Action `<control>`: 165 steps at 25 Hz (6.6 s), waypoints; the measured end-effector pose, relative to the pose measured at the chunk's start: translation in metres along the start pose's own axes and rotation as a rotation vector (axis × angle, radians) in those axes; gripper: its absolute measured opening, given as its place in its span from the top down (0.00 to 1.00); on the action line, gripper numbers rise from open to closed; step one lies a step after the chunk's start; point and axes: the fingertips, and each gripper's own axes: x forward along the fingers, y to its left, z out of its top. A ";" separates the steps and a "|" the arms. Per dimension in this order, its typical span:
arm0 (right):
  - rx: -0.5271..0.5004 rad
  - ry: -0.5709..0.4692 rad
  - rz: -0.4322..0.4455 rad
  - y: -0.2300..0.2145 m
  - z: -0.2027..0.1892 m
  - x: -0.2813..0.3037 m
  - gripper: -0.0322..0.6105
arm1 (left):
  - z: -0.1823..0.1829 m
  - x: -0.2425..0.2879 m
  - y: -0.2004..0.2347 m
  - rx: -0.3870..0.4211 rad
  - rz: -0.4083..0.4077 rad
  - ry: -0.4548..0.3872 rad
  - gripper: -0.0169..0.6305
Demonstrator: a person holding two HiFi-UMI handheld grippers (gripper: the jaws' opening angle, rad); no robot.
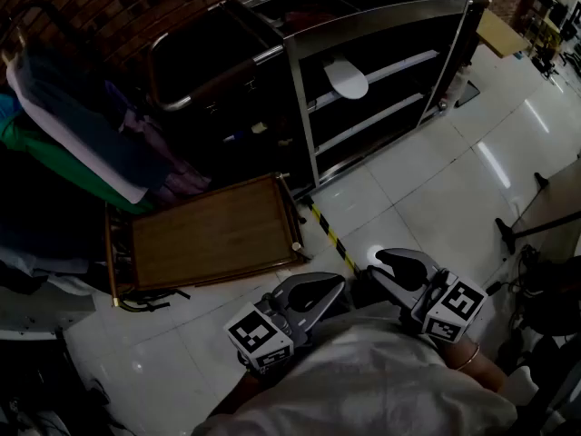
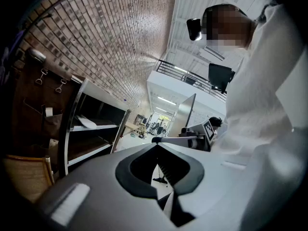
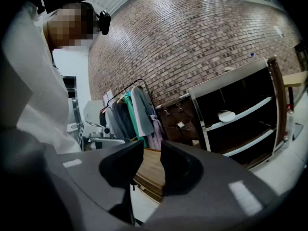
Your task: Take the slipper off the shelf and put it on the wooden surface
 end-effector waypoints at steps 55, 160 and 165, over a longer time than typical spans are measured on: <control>0.439 0.094 -0.214 -0.533 0.030 0.244 0.76 | 0.137 0.210 0.347 0.083 0.151 0.064 0.98; 0.788 -0.073 -0.101 0.030 -0.172 0.307 0.90 | 0.061 -0.329 0.142 0.117 0.303 -0.117 0.98; 0.896 0.021 -0.261 0.008 -0.236 0.330 0.89 | 0.057 -0.352 0.155 0.101 0.308 -0.107 0.98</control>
